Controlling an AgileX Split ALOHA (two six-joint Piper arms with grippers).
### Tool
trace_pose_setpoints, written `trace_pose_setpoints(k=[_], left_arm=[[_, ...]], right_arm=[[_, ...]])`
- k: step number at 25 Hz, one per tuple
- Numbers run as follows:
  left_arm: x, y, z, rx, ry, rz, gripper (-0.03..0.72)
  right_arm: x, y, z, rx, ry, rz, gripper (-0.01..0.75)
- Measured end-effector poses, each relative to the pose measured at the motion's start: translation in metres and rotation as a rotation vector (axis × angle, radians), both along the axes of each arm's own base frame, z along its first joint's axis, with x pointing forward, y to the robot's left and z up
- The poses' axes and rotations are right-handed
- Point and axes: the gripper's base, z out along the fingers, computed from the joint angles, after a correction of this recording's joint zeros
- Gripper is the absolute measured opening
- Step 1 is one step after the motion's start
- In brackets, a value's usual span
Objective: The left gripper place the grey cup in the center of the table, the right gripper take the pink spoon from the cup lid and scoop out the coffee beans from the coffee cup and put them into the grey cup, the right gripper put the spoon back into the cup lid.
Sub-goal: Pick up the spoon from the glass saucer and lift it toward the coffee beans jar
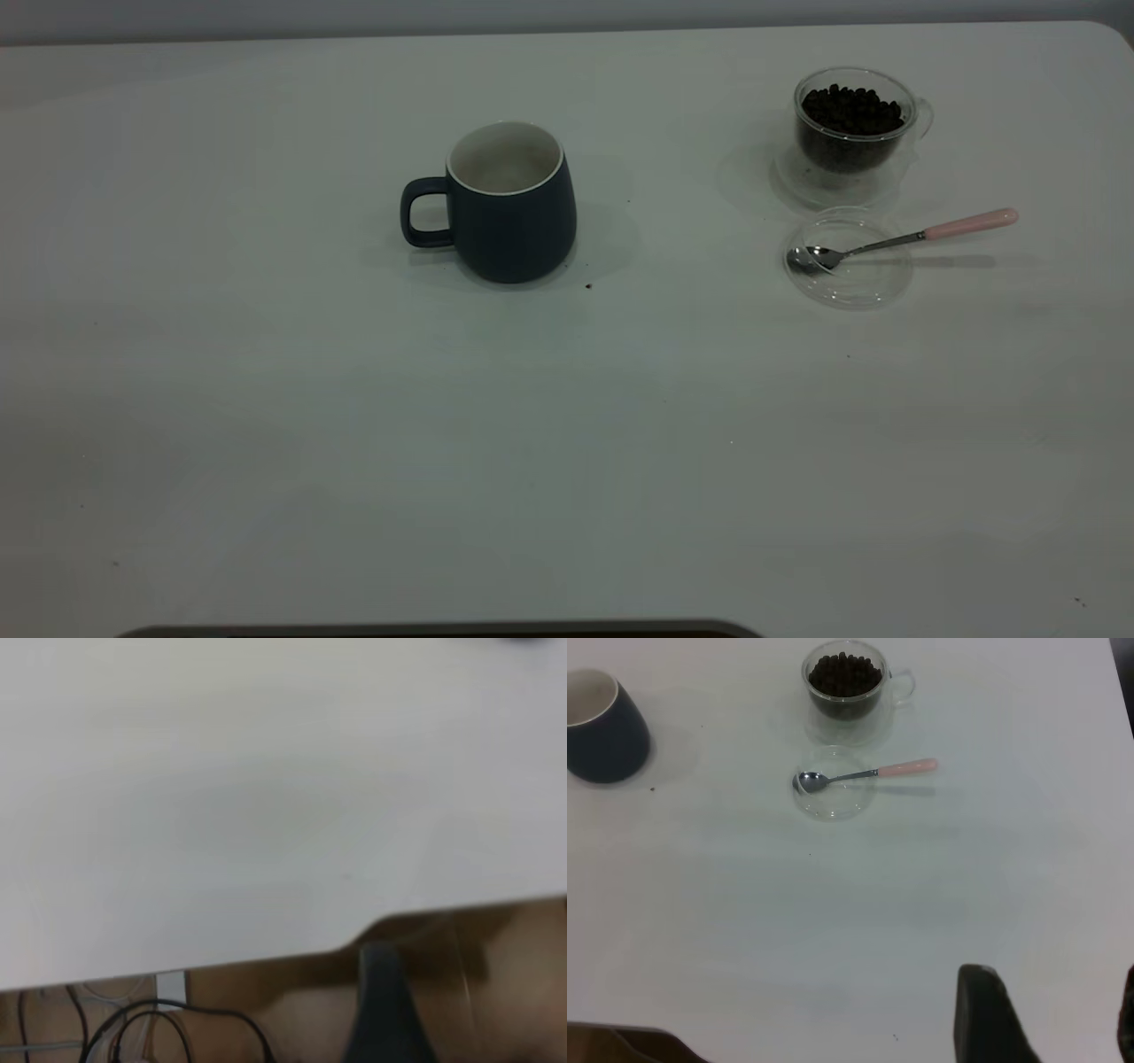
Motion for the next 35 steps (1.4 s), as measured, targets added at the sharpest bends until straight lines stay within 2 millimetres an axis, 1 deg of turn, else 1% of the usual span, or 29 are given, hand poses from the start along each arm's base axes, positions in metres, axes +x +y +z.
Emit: trace_pose_setpoints(k=[3, 7, 35], left_arm=[[-0.009, 0.000, 0.000, -0.003, -0.063, 0.088, 0.567], [-0.020, -0.001, -0.001, -0.014, -0.142, 0.132, 0.567], [-0.017, -0.002, -0.005, -0.012, -0.146, 0.112, 0.567]], right_arm=[[0.000, 0.000, 0.000, 0.000, 0.000, 0.000, 0.394], [0.000, 0.000, 0.000, 0.000, 0.000, 0.000, 0.394], [0.000, 0.000, 0.000, 0.000, 0.000, 0.000, 0.394]])
